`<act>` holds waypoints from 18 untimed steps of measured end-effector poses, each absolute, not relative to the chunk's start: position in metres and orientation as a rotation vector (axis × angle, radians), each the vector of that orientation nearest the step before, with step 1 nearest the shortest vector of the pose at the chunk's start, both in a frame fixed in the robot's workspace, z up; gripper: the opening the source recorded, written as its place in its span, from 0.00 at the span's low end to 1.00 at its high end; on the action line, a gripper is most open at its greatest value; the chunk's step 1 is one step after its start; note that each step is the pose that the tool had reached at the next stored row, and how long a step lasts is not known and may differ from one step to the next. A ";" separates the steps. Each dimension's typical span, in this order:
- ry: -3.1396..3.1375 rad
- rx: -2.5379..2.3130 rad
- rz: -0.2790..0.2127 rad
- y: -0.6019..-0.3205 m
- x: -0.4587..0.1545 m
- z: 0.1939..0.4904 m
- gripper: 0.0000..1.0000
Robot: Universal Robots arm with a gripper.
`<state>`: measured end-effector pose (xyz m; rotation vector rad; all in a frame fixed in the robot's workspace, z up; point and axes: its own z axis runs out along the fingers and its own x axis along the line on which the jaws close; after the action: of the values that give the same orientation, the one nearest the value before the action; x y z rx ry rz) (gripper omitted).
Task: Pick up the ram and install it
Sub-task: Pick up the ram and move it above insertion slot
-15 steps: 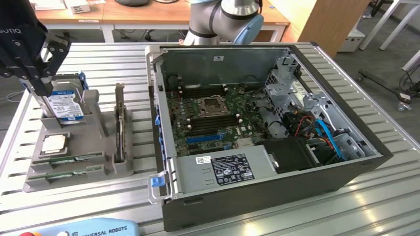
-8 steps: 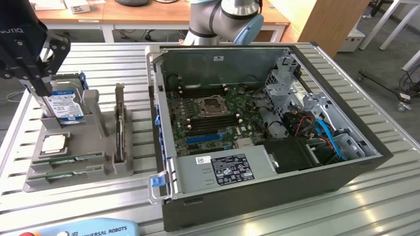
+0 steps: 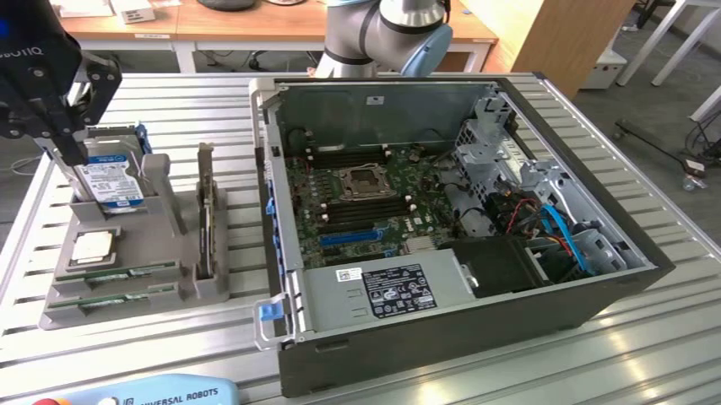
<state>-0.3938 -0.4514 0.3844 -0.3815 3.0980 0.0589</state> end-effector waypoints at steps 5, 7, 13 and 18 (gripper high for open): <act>3.079 -0.522 0.060 -0.451 -0.394 0.384 0.10; 3.070 -0.577 0.061 -0.451 -0.394 0.384 0.10; 3.040 -0.725 0.062 -0.451 -0.394 0.384 0.10; 3.006 -0.863 0.063 -0.451 -0.394 0.384 0.10</act>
<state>-0.3938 -0.4514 0.3837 -0.8627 3.0062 0.0630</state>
